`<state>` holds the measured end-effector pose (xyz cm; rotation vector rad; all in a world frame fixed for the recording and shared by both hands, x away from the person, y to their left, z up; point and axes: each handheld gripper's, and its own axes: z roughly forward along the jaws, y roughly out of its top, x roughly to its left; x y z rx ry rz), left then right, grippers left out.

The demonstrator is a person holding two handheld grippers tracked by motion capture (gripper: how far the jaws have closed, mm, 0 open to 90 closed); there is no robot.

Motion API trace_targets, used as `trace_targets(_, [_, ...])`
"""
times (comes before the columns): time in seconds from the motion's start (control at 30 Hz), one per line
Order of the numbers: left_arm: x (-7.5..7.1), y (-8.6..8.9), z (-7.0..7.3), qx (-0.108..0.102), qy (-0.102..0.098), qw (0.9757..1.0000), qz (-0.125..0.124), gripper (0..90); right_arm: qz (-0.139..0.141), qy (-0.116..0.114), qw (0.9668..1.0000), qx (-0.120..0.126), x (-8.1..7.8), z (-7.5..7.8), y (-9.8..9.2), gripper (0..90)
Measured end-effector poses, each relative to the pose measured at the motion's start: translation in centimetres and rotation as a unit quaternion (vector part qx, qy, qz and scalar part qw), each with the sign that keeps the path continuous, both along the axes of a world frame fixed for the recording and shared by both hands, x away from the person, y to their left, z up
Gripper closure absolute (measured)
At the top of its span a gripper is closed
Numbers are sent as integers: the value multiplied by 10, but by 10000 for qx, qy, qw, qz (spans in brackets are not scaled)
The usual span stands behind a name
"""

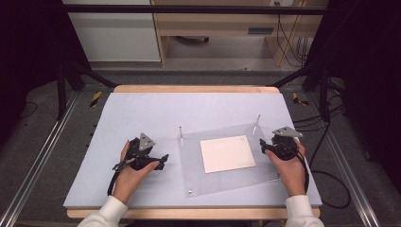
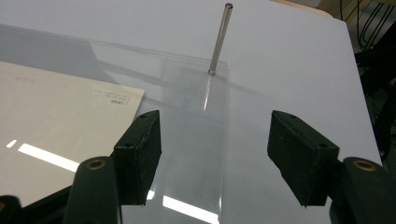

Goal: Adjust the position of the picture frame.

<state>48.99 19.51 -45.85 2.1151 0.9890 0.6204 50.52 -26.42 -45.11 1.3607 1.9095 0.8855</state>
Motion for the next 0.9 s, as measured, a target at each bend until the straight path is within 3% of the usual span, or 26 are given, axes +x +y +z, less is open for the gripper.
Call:
trace_targets(0.13, [4,-8,6,-99,13,9998,-154,68,138,136,9998,95,7,8,2,416])
trace_targets(0.17, [7,-11,7,-208,50,9996,-156,68,138,136,9998,95,7,8,2,416])
trace_targets(0.2, [16,-16,8,-383,175,9989,-209,112,241,402,9989,-58,15,10,4,452])
trace_targets(0.3, [25,-22,8,-400,167,9989,-165,172,329,563,9977,-182,25,12,3,477])
trace_targets(0.33, [33,-29,8,-321,134,9993,-156,200,353,658,9970,-215,37,13,0,500])
trace_targets(0.4, [37,-32,7,-305,122,9994,-142,251,356,679,9968,-228,43,11,-2,514])
trace_targets(0.43, [45,-37,3,-401,165,9990,-82,285,400,677,9964,-321,54,9,-4,558])
trace_targets(0.53, [50,-41,-1,-549,138,9984,30,345,395,677,9965,-305,64,7,-4,570])
trace_targets(0.6, [53,-44,-4,-556,-17,9983,183,392,363,638,9970,-262,71,3,-3,589])
trace_targets(0.63, [57,-47,-5,-626,-84,9977,236,449,384,558,9977,-80,77,1,-4,619])
trace_targets(0.87, [65,-58,-8,-605,-186,9978,190,574,424,598,9973,75,98,-9,-3,623])
trace_targets(0.9, [67,-58,-9,-634,-183,9977,185,589,467,592,9969,203,103,-12,-3,632])
